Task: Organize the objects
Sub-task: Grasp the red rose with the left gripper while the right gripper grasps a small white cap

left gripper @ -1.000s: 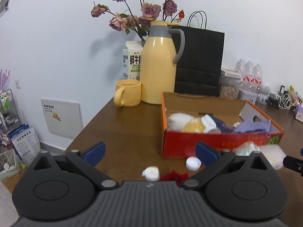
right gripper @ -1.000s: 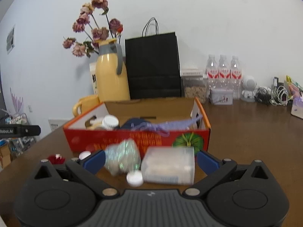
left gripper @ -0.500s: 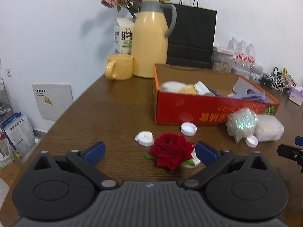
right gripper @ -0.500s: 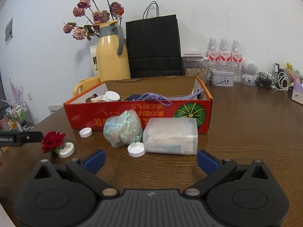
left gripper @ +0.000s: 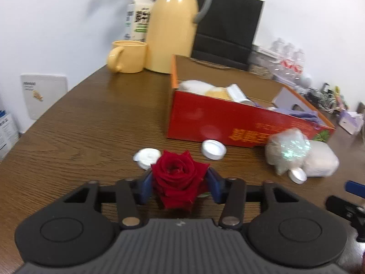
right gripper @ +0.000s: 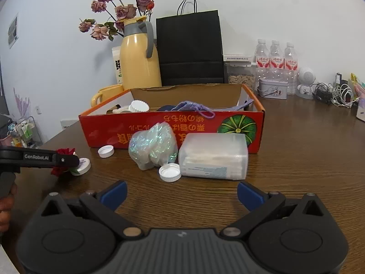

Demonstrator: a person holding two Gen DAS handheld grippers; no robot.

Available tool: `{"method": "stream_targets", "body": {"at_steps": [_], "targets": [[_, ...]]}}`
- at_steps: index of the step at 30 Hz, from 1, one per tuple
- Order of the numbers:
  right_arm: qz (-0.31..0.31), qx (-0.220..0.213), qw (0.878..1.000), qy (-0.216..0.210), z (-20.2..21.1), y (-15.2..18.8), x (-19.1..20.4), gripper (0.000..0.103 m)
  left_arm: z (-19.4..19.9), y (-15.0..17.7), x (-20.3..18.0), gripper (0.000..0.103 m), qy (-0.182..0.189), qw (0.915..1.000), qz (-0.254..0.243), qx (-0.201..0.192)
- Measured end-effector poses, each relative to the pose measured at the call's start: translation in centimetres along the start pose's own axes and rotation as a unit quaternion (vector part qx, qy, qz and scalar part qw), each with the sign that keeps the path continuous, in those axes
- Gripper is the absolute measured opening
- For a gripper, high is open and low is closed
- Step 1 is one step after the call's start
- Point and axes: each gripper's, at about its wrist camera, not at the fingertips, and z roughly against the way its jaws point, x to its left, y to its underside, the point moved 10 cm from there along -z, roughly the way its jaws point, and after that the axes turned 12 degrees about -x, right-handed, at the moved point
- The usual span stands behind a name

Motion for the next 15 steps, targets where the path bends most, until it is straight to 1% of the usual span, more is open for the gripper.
{"method": "stream_targets", "body": {"at_steps": [5,8,10,12,14,15], "targets": [[0.001,-0.002,1.000,-0.011,0.0,0.0,0.6,0.103,1.4,0.4,-2.5,0.045,0.045,0.9990,0.000,-0.008],[-0.004,-0.005,1.000,-0.015,0.0,-0.2,0.6,0.103,2.1,0.4,-4.5,0.043,0.071,0.9973,-0.011,-0.014],[-0.018,-0.004,1.000,-0.021,0.0,-0.3,0.6,0.103,2.4,0.7,-5.9,0.043,0.091,0.9955,-0.021,-0.015],[-0.047,0.005,0.998,-0.036,-0.3,-0.2,0.5,0.101,2.7,1.0,-7.2,0.043,0.106,0.9938,-0.030,-0.017],[-0.078,0.016,0.995,-0.057,-0.7,-0.1,0.6,0.091,2.9,1.2,-8.1,0.043,0.121,0.9918,-0.032,-0.022],[-0.095,0.022,0.993,-0.066,-0.9,0.0,0.6,0.088,3.2,1.2,-8.5,0.043,0.129,0.9908,-0.032,-0.027]]}}
